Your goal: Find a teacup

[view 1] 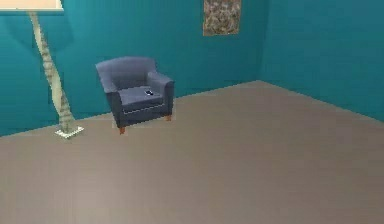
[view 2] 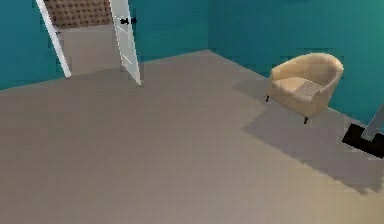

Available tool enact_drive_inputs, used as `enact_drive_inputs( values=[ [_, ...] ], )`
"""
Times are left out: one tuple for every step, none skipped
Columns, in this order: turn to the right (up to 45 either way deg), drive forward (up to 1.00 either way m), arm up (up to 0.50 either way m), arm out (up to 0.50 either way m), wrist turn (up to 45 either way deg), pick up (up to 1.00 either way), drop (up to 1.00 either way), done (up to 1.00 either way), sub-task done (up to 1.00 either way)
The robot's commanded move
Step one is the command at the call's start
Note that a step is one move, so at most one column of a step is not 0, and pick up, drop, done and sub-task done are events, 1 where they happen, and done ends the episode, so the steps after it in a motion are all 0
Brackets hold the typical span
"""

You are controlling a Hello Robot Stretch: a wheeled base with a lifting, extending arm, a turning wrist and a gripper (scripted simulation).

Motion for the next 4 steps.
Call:
enact_drive_inputs(
  values=[
    [-30.0,0.00,0.00,0.00,0.0,0.00,0.00,0.00,0.00],
    [0.0,0.65,0.00,0.00,0.0,0.00,0.00,0.00,0.00],
    [-24.0,0.00,0.00,0.00,0.0,0.00,0.00,0.00,0.00],
    [0.0,0.90,0.00,0.00,0.0,0.00,0.00,0.00,0.00]
  ],
)
